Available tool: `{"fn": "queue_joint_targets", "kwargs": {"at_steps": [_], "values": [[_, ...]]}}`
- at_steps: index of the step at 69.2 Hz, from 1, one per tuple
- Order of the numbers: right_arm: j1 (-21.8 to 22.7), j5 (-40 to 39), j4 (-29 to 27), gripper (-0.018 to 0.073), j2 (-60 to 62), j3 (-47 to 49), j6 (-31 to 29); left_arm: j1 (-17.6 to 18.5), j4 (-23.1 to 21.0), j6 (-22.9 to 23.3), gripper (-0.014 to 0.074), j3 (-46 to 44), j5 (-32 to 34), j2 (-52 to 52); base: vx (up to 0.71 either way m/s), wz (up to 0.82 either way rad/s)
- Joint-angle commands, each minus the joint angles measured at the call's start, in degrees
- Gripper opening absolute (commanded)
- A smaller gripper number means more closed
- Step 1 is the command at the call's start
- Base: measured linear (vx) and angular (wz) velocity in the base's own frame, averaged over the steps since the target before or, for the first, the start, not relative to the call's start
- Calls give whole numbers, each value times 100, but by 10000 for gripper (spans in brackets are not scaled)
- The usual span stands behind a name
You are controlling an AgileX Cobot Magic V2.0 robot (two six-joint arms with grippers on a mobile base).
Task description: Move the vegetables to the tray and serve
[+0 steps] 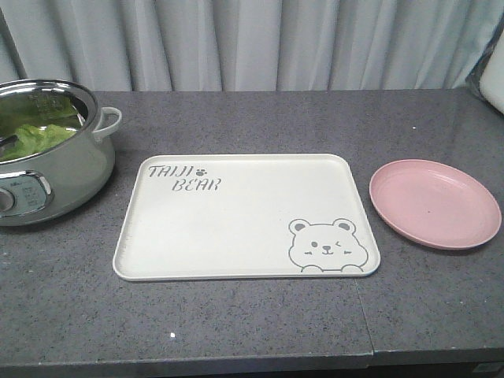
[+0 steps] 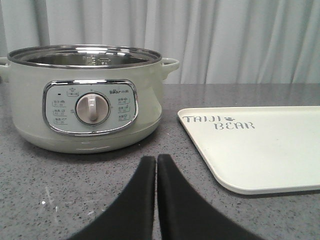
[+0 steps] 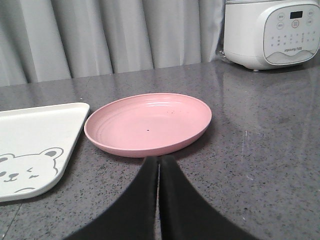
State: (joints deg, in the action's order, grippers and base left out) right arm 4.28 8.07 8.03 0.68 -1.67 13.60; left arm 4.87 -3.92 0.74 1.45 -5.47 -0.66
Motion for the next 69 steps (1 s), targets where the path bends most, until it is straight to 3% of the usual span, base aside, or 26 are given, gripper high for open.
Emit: {"fn": "queue_joint_targets", "kwargs": {"at_steps": [1, 69], "values": [[38, -449, 27, -3, 44, -84, -23, 1, -46, 2, -6, 155, 435, -75, 0, 0], [38, -449, 27, -3, 44, -84, -23, 1, -46, 2, -6, 155, 435, -75, 0, 0]]}}
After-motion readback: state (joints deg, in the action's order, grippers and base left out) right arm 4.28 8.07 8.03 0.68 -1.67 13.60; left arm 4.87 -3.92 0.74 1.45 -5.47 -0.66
